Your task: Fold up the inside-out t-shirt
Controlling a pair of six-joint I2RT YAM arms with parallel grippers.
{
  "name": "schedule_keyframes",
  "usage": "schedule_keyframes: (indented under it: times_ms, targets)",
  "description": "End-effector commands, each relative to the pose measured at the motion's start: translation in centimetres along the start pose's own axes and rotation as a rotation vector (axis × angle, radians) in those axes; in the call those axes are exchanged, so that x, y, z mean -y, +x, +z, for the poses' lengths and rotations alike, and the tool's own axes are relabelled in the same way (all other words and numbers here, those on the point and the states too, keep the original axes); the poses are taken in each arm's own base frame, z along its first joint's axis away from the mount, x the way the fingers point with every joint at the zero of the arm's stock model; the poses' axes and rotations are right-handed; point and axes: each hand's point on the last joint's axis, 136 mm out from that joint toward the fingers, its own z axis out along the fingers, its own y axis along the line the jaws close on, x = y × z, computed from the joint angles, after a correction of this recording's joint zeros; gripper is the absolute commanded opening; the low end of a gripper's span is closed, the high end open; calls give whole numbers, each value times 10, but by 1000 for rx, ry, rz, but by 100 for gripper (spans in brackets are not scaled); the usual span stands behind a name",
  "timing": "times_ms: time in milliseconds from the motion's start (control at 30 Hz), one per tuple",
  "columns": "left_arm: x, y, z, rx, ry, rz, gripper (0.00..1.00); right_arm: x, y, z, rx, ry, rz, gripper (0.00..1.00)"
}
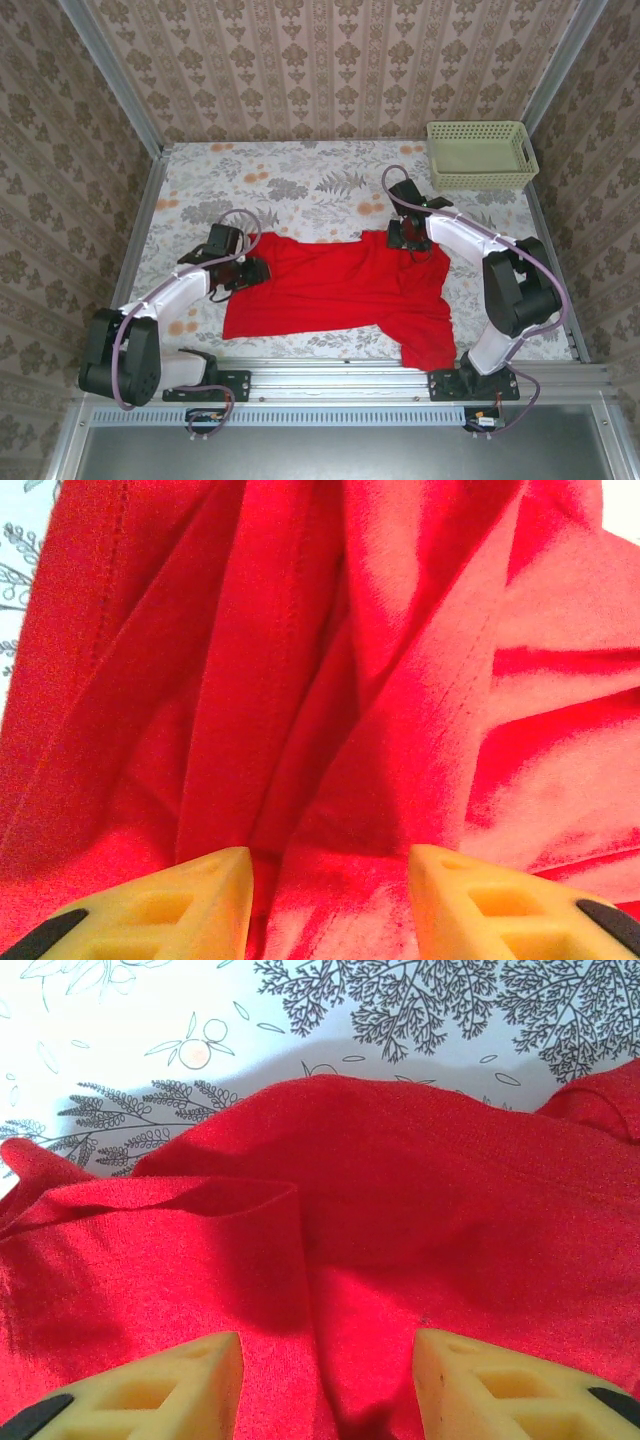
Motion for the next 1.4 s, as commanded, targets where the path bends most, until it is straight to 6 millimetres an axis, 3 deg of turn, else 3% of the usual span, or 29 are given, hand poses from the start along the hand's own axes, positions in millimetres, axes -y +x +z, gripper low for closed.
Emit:
schedule_keyframes:
  times_ms: [0,333,733,1033,1300,1367]
  targets:
    - [0,-12,-8,38,-51,52,45,-2,-2,4,-5,-12,-3,49]
    - [11,-14,6,-14,-14,74,46,5,-3,8,-4,-12,4,49]
    - [15,-8,19,-53,0,79,36,-16,-15,14,-16,-104,-17,49]
    - [15,-9,12,-32,-9,90,15,-19,-21,22,-21,-102,-28,48]
    - [23,-16,-13,5,-12,126,2,-36,-35,25,-14,-165,-44,37]
    - [23,-17,-18,16,-17,132,1,-37,-37,25,-14,-161,-50,29]
